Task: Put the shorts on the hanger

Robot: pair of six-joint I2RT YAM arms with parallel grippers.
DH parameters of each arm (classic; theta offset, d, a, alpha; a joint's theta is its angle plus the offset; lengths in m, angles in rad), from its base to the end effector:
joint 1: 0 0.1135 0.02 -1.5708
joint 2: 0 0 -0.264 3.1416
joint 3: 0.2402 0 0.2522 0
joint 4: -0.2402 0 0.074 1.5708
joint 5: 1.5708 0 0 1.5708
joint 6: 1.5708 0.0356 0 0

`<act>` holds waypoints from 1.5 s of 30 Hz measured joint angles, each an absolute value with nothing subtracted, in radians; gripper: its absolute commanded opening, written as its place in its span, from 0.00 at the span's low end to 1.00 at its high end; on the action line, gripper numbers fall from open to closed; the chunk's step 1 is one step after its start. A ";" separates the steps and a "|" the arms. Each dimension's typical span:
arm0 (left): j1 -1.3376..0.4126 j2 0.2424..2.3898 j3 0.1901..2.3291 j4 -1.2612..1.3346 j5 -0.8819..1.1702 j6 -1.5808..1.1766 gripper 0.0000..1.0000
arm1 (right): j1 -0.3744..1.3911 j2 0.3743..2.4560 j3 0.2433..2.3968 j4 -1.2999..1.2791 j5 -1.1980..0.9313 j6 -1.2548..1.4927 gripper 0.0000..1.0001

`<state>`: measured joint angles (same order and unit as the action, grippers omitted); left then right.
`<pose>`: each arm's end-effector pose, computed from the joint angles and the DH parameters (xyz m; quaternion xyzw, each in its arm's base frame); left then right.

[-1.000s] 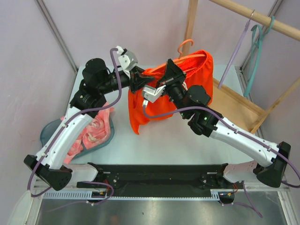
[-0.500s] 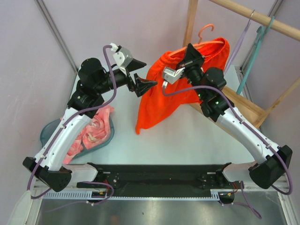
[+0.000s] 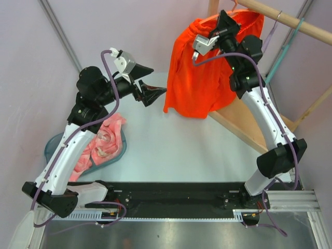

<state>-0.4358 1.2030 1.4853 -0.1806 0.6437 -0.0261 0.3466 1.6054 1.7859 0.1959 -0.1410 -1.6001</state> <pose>0.2136 -0.1230 0.4961 0.3592 0.5748 -0.3675 0.6368 0.3378 0.1273 0.5205 -0.4965 0.2674 -0.4517 0.6913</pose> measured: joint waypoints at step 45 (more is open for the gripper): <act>-0.340 1.151 1.395 -0.205 0.645 -0.054 1.00 | 0.255 1.842 1.953 0.231 -0.239 -1.468 0.66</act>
